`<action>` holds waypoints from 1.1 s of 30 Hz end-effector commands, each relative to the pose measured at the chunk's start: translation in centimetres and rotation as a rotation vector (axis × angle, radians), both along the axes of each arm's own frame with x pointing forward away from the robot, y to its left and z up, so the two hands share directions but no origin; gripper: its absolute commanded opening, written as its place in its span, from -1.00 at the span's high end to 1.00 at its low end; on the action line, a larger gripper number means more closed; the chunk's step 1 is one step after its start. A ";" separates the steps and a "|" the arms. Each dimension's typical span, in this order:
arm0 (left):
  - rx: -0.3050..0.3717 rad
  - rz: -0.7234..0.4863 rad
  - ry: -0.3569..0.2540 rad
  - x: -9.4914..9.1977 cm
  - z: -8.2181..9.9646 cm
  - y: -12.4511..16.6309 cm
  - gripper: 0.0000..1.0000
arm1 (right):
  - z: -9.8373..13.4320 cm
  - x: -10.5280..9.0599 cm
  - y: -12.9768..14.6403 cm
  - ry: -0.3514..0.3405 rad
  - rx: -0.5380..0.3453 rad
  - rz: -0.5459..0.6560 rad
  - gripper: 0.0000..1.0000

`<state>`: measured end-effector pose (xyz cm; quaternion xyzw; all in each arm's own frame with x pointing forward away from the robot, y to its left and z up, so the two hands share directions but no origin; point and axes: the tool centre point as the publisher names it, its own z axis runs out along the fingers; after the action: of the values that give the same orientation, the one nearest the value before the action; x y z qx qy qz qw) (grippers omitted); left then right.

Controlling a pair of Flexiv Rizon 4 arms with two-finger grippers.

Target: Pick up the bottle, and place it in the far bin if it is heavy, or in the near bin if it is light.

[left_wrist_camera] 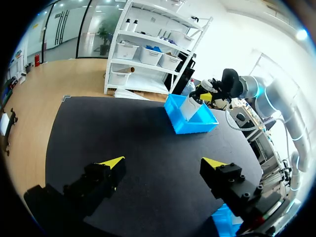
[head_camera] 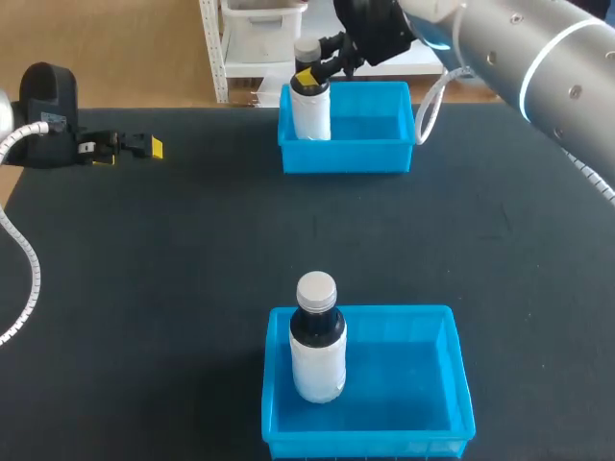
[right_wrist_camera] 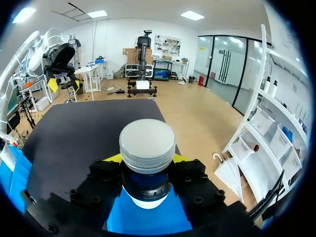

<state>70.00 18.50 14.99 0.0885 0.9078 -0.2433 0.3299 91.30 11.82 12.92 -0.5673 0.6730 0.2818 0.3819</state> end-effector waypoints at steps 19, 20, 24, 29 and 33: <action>0.000 0.000 0.000 0.0 0.0 0.0 -1.00 | -1.0 1.8 0.1 0.155 0.002 0.152 -1.00; 0.000 0.000 0.000 0.0 0.0 0.0 -1.00 | -0.9 1.8 0.0 0.158 0.000 0.147 -1.00; 0.000 0.000 0.000 0.0 0.0 0.0 -1.00 | -0.4 1.4 -1.1 0.158 -0.018 0.119 -1.00; 0.000 0.000 0.000 0.0 0.0 0.0 -1.00 | 0.9 0.3 -4.4 0.152 -0.021 0.055 -1.00; 0.000 0.000 0.000 0.0 0.0 0.0 -1.00 | 2.4 -1.5 -7.4 0.131 -0.024 0.006 -1.00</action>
<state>70.00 18.50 14.99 0.0885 0.9078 -0.2433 0.3299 91.32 7.17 13.86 -0.5454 0.7094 0.2861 0.3428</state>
